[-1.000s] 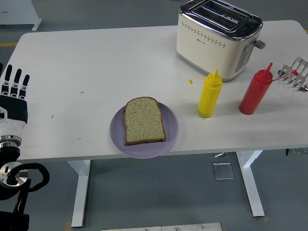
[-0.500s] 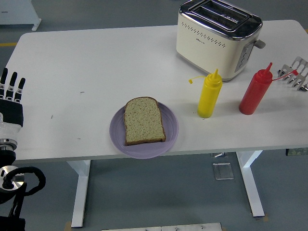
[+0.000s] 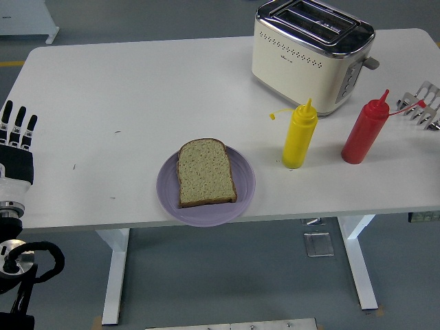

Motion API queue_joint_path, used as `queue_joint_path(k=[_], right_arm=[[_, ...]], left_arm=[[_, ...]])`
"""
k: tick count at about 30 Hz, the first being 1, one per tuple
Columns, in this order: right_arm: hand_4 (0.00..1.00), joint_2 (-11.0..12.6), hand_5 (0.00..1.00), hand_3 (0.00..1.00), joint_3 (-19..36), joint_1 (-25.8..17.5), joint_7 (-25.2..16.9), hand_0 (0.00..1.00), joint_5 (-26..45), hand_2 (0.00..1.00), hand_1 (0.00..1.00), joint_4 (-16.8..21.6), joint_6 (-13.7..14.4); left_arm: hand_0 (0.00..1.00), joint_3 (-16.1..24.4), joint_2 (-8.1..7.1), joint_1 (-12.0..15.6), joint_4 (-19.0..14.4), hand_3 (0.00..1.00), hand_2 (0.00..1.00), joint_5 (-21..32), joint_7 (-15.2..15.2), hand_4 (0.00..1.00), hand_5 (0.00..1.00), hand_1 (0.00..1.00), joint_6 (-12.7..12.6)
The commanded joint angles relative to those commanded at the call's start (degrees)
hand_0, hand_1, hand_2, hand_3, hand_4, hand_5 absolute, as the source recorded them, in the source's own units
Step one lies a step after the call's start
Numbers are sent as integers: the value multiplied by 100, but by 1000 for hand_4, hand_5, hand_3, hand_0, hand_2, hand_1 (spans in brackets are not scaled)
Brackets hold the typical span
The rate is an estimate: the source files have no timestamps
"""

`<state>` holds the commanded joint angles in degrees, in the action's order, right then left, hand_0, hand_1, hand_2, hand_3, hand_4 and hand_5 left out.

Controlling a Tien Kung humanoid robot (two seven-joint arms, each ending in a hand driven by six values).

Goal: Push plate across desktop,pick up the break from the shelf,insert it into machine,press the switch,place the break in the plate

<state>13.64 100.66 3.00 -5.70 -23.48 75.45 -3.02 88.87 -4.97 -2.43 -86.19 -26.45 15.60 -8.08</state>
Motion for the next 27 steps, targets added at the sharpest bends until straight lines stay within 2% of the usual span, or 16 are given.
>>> queue_joint_path(k=[16,17,27], right_arm=[[392,46,523,755,58,89,101,825,122,791,786,122,-49],[356,45,491,735,61,96,105,824,125,792,786,121,-49],[353,57,488,734,105,149,127,823,131,791,785,119,-50]], left_arm=[[829,12,23,-20,6,803,861,2,-3,554,998,831,0],[829,16,23,-22,5,802,862,3,-4,555,998,831,0],[829,25,28,-23,9,804,862,5,-8,556,998,831,2]])
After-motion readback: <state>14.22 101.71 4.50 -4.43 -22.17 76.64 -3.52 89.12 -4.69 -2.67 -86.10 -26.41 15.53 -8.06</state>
